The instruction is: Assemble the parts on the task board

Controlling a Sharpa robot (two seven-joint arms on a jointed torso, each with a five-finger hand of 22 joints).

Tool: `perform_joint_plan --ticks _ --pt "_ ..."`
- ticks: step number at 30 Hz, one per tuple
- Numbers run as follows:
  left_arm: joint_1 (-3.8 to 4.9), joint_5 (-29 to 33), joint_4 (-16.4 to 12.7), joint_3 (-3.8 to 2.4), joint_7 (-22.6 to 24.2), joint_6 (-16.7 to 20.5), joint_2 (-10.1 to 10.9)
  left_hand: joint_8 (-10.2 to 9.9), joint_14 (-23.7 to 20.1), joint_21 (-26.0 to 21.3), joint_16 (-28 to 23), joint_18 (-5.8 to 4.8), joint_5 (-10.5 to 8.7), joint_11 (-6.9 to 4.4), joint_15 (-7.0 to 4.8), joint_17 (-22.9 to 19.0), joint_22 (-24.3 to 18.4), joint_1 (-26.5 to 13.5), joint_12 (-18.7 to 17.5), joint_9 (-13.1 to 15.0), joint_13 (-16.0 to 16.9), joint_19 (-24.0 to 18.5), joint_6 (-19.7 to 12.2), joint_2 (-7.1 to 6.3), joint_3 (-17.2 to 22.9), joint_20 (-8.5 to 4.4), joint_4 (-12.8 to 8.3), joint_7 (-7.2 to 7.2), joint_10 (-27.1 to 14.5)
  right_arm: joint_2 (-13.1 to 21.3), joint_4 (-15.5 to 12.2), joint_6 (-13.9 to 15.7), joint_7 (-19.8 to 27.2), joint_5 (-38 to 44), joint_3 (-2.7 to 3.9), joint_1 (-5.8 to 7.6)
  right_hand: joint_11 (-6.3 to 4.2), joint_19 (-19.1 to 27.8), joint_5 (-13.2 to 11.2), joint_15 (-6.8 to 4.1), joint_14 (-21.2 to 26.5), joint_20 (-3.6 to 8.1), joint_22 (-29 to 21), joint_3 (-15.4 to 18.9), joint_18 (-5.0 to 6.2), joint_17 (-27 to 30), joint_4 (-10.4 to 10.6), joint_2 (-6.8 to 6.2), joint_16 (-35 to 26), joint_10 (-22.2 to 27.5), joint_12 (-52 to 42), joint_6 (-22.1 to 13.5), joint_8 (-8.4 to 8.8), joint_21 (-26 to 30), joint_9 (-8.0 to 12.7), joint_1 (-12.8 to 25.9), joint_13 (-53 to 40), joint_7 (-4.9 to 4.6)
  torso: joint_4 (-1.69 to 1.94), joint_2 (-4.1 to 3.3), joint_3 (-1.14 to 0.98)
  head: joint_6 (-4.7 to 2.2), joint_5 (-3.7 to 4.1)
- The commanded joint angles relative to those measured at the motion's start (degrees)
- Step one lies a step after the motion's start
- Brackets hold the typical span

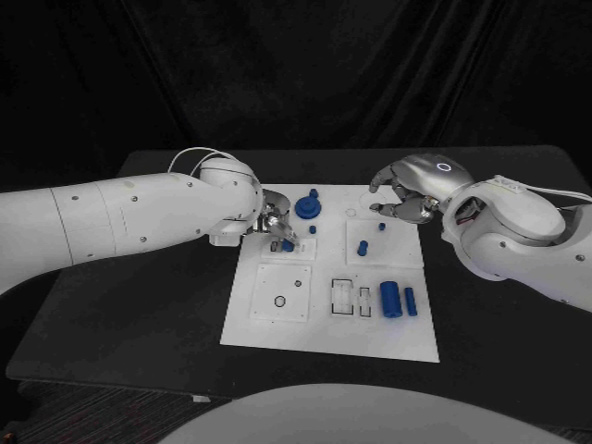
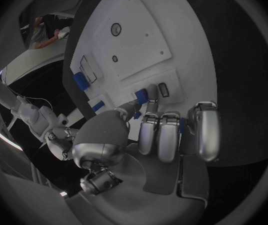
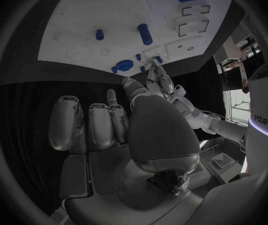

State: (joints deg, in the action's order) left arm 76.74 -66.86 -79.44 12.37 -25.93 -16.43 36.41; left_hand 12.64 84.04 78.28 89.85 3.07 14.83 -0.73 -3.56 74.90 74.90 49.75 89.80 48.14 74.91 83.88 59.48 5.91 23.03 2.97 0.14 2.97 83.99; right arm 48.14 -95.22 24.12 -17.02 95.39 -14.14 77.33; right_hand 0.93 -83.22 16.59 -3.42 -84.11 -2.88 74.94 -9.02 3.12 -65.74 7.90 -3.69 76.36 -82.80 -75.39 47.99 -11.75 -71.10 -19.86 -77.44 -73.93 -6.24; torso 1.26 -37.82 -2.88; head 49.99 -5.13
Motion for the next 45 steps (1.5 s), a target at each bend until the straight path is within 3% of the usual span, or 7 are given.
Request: perform_joint_plan --ticks 1,8,10,20,36,43,45 --pt "-0.10 0.1 -0.1 -0.04 0.9 -0.2 -0.1 -0.2 6.0 -0.1 0.2 -0.46 -2.44 -0.37 -0.20 15.1 11.6 -1.1 0.2 0.4 15.1 0.3 0.4 0.28 0.1 -0.26 0.1 -0.10 6.0 0.0 0.0 -0.5 -1.1 0.3 0.04 -0.12 0.19 0.0 0.2 0.43 -1.8 -0.32 9.9 0.0 0.75 0.0 0.3 0.26 -0.2 0.1 0.2 0.4 -0.30 0.4 0.1 -0.5 0.1 -0.06 0.03 0.01 -0.02 0.01 -0.02" --pt "-0.10 0.1 0.0 -0.04 0.9 -0.1 -0.2 -1.0 6.0 -0.2 0.2 -0.45 -10.87 -0.11 -0.02 15.1 11.6 -5.7 0.2 1.2 15.1 0.4 0.4 0.18 -3.3 -0.16 3.9 0.20 6.0 0.0 0.0 -0.6 -1.2 0.3 0.04 -0.13 0.19 0.0 0.2 0.43 -1.8 -0.32 9.9 0.0 0.75 0.0 0.3 0.26 -0.2 0.1 0.2 0.4 -0.30 0.4 0.1 -0.5 0.1 -0.06 -0.01 0.01 -0.01 0.01 -0.09" --pt "-0.11 0.1 0.1 -0.04 0.9 0.0 -0.2 -1.3 6.0 -0.3 0.2 -0.45 -11.65 -0.02 0.01 15.1 11.6 -6.6 0.2 1.2 15.1 0.4 0.3 0.13 -4.3 -0.09 4.9 0.27 6.0 0.0 0.0 -0.7 -1.2 0.3 0.04 -0.14 0.19 0.0 0.2 0.43 -1.8 -0.32 9.9 0.0 0.75 0.0 0.3 0.26 -0.2 0.1 0.2 0.4 -0.30 0.4 0.1 -0.5 0.1 -0.06 -0.01 0.01 -0.01 0.01 -0.13" --pt "-0.11 0.1 0.2 -0.04 1.0 0.7 -0.3 -1.8 6.0 -0.1 0.2 -0.48 -11.95 0.03 0.08 15.1 11.7 -8.6 0.2 1.4 15.1 0.5 0.7 -0.05 -7.0 -0.04 7.2 0.31 6.0 0.1 0.0 -0.9 -1.3 0.3 0.04 -0.18 0.19 0.0 0.3 0.44 -1.8 -0.33 9.9 -0.1 0.75 0.1 0.3 0.33 -0.2 0.1 0.2 0.4 -0.32 0.4 0.2 -0.6 0.1 -0.06 0.00 -0.01 0.00 0.01 -0.15" --pt "-0.01 0.1 -2.0 -0.06 1.9 5.5 1.7 -0.5 6.0 0.8 0.2 -0.66 -11.64 -0.69 -0.50 15.1 11.9 -5.3 0.2 3.2 15.1 1.1 2.7 0.09 -7.4 -0.48 5.2 -0.56 6.0 0.7 -0.1 -0.9 -1.3 0.3 0.04 -0.31 0.22 0.0 0.4 0.46 -1.8 -0.35 9.9 0.0 0.77 0.0 0.5 0.40 -0.2 0.0 0.2 0.5 -0.33 0.4 0.3 -0.4 0.0 -0.09 0.01 0.02 0.01 0.01 0.27" --pt "2.67 0.1 -6.2 -0.07 2.6 9.8 5.6 1.6 6.0 1.7 0.2 -0.84 -11.59 -1.30 -1.07 15.1 12.2 -3.1 0.2 6.4 15.1 1.6 2.6 -0.45 -8.4 -1.05 4.3 -1.13 6.0 1.4 -0.4 -0.6 -1.4 0.3 0.04 -0.31 0.25 0.0 0.4 0.48 -1.9 -0.38 9.9 0.1 0.75 0.0 0.9 0.37 -0.2 0.0 0.2 0.6 -0.32 0.4 0.4 -0.1 0.1 -0.11 -0.03 0.00 0.00 0.01 0.10" --pt "4.16 0.1 -7.1 -0.07 2.7 9.7 7.0 4.9 6.0 2.1 0.2 -0.93 -11.56 -1.47 -1.33 15.1 12.3 -1.7 0.2 12.1 15.1 2.0 0.3 -0.43 -9.7 -1.44 4.3 -1.39 6.0 1.6 -0.5 -0.6 -1.4 0.3 0.04 -0.30 0.25 0.0 0.4 0.48 -1.9 -0.39 9.9 0.1 0.75 0.0 1.0 0.37 -0.2 0.1 0.3 0.6 -0.32 0.4 0.5 0.0 0.1 -0.10 0.00 -0.02 0.01 0.01 -0.08"
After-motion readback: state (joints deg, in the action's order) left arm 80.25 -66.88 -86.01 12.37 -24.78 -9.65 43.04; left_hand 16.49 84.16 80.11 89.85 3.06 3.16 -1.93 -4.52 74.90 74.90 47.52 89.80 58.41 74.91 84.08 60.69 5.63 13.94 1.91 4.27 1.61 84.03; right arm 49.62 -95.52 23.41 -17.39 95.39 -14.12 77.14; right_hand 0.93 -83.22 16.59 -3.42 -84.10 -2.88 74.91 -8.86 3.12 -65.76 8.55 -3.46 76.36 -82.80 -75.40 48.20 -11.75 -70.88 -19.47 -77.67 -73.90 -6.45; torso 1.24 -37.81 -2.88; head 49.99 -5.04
